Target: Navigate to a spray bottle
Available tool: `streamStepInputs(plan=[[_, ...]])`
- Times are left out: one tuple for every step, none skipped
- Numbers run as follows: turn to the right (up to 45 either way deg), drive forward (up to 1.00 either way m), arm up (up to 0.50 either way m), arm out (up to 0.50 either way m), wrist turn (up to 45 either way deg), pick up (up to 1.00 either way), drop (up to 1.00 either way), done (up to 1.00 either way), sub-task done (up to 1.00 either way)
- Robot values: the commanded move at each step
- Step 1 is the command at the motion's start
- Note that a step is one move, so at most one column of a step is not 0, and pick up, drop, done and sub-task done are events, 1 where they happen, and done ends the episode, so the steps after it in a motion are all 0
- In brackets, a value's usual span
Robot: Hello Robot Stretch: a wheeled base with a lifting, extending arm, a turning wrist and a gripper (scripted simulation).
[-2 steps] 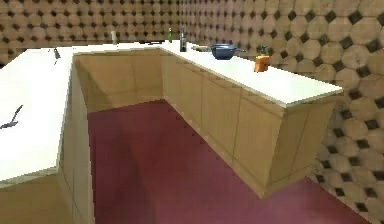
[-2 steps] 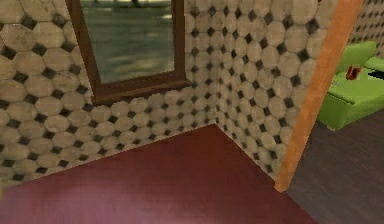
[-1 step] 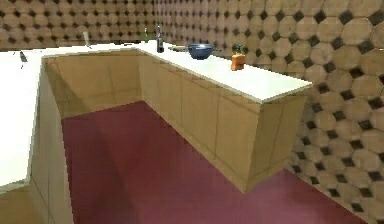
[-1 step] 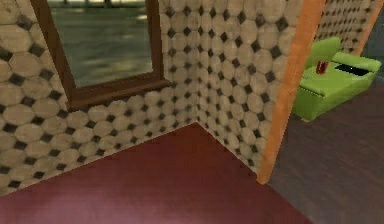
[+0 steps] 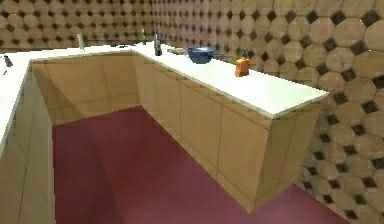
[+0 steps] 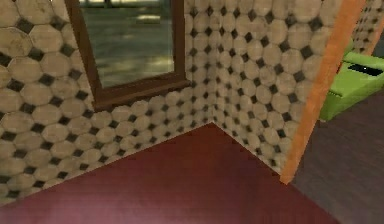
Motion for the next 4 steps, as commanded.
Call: streamStepInputs(plan=[[-3.0, 0.0, 0.0, 0.0, 0.0, 0.0, 0.0, 0.0, 0.0], [0.0, 0.4, 0.0, 0.0, 0.0, 0.0, 0.0, 0.0, 0.0], [-21.0, 0.0, 0.0, 0.0, 0.0, 0.0, 0.0, 0.0, 0.0], [0.0, 1.0, 0.0, 0.0, 0.0, 0.0, 0.0, 0.0, 0.0]])
